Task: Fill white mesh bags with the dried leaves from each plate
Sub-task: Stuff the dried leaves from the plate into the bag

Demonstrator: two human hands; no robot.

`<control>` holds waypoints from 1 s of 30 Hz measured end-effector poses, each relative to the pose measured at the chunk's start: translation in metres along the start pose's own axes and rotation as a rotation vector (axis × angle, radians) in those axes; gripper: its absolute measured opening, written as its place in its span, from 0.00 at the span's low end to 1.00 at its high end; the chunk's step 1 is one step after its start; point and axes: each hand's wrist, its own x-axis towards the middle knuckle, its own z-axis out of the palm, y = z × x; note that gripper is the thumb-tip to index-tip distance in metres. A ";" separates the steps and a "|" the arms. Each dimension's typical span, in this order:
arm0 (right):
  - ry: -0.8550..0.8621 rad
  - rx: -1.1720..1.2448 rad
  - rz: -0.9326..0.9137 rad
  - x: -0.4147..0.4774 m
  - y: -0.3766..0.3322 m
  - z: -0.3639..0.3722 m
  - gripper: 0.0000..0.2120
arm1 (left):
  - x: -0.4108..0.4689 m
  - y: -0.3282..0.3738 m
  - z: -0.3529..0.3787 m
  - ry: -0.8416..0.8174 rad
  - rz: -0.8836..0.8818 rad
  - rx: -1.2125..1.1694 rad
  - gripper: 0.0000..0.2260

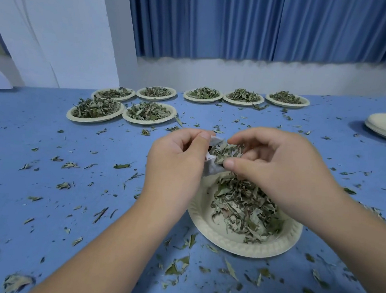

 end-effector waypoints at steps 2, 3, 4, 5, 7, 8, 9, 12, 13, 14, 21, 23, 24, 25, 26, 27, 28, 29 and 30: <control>0.049 -0.005 -0.049 0.000 0.000 0.002 0.09 | -0.001 0.001 0.001 -0.016 0.021 0.008 0.10; 0.067 -0.030 -0.074 0.001 -0.001 0.003 0.08 | -0.002 0.000 0.002 -0.022 0.031 0.013 0.11; 0.077 -0.063 -0.095 0.001 -0.001 0.005 0.08 | -0.002 0.000 0.002 -0.026 0.042 0.019 0.11; 0.087 -0.097 -0.115 0.001 -0.002 0.006 0.08 | -0.002 0.000 0.002 -0.031 0.056 0.029 0.11; 0.111 -0.163 -0.154 0.002 -0.004 0.009 0.07 | -0.004 0.002 0.002 -0.062 0.071 0.042 0.10; 0.122 -0.199 -0.177 0.003 -0.005 0.009 0.07 | -0.005 0.003 0.003 -0.083 0.066 0.033 0.09; 0.128 -0.240 -0.199 0.004 -0.006 0.011 0.06 | -0.005 0.003 0.004 -0.103 0.060 0.014 0.10; 0.107 -0.322 -0.240 0.007 -0.009 0.012 0.05 | -0.005 0.004 0.003 -0.122 0.051 -0.008 0.10; 0.077 -0.318 -0.234 0.007 -0.010 0.011 0.05 | -0.005 0.004 0.003 -0.119 0.044 -0.016 0.10; 0.031 -0.302 -0.220 0.007 -0.010 0.009 0.05 | -0.005 0.005 0.003 -0.112 0.034 -0.026 0.10; -0.109 -0.194 -0.173 0.006 -0.014 0.004 0.21 | -0.001 0.005 0.002 -0.028 -0.024 -0.072 0.10; -0.053 -0.233 -0.192 0.005 -0.013 0.008 0.20 | -0.002 0.006 0.003 -0.023 -0.023 -0.059 0.10; -0.023 -0.264 -0.206 0.005 -0.013 0.009 0.19 | -0.002 0.006 0.004 -0.024 -0.032 -0.071 0.10; -0.003 -0.279 -0.218 0.005 -0.013 0.010 0.17 | -0.003 0.007 0.004 -0.028 -0.042 -0.087 0.10; 0.001 -0.279 -0.224 0.006 -0.013 0.009 0.15 | -0.003 0.007 0.004 -0.033 -0.051 -0.098 0.09; -0.009 -0.268 -0.220 0.007 -0.012 0.008 0.14 | -0.003 0.007 0.004 -0.038 -0.057 -0.101 0.09; -0.026 -0.244 -0.206 0.008 -0.012 0.005 0.13 | -0.003 0.007 0.003 -0.043 -0.059 -0.101 0.10; -0.042 -0.203 -0.184 0.010 -0.011 0.002 0.12 | -0.003 0.008 0.003 -0.048 -0.058 -0.104 0.10; -0.053 -0.150 -0.159 0.011 -0.011 -0.001 0.12 | -0.003 0.008 0.003 -0.057 -0.057 -0.105 0.10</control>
